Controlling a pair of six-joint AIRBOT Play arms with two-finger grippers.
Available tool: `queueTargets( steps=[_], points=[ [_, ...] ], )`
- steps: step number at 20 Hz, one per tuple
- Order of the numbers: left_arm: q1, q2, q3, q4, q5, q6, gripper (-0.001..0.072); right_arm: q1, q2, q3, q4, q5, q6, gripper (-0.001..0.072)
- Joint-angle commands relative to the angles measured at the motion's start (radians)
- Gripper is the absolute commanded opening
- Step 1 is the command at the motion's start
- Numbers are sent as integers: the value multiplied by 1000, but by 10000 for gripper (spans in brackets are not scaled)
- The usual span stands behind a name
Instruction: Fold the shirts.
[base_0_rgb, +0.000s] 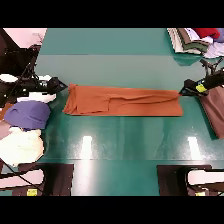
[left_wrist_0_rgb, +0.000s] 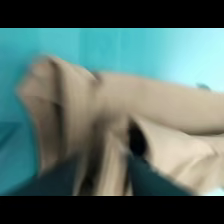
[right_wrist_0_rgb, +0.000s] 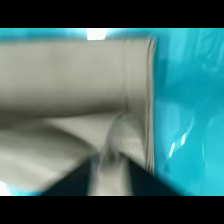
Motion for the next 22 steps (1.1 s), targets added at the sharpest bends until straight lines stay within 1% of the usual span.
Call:
queueTargets(
  steps=[1,3,4,5,6,7,9,10,11,12,15,16,18,19,20,21,22],
  points=[
    [-1,-24,20,-66,30,3,434,-16,-80,84,179,-52,-2,435],
    [-2,-23,20,-108,2,3,432,-41,-87,98,239,-29,-41,435],
    [-2,-23,20,-111,-30,4,357,-55,-86,97,233,7,-66,435],
    [-2,-23,19,-108,-71,5,218,-76,-87,95,233,51,-90,435],
    [-2,-23,19,-109,-113,24,77,-100,-83,80,234,85,-106,435],
    [-2,-23,19,-108,-147,46,23,-131,-79,56,235,109,-122,435],
    [-2,-23,19,-108,-183,52,23,-190,-78,-8,236,135,-140,437],
    [-2,-23,19,-108,-192,52,23,-218,-78,-47,237,138,-160,473],
    [-2,-23,19,-108,-199,52,23,-246,-81,-89,244,134,-183,580],
    [-8,-23,19,-107,-200,49,23,-266,-89,-122,250,128,-209,616],
    [-82,-23,19,-69,-154,48,22,-286,-132,-177,295,124,-282,609],
    [-124,-23,19,-44,-123,43,22,-283,-150,-178,315,126,-295,568],
    [-197,-23,20,-5,-57,-5,22,-260,-179,-176,360,114,-314,566],
    [-229,-25,24,7,-26,-8,22,-246,-191,-169,375,108,-316,546],
    [-261,-31,37,13,3,-14,22,-228,-204,-158,377,105,-316,546],
    [-289,-39,59,14,17,-32,22,-203,-216,-145,375,106,-316,486],
    [-317,-55,93,18,18,-34,22,-179,-229,-127,375,111,-316,356]
  ],
)
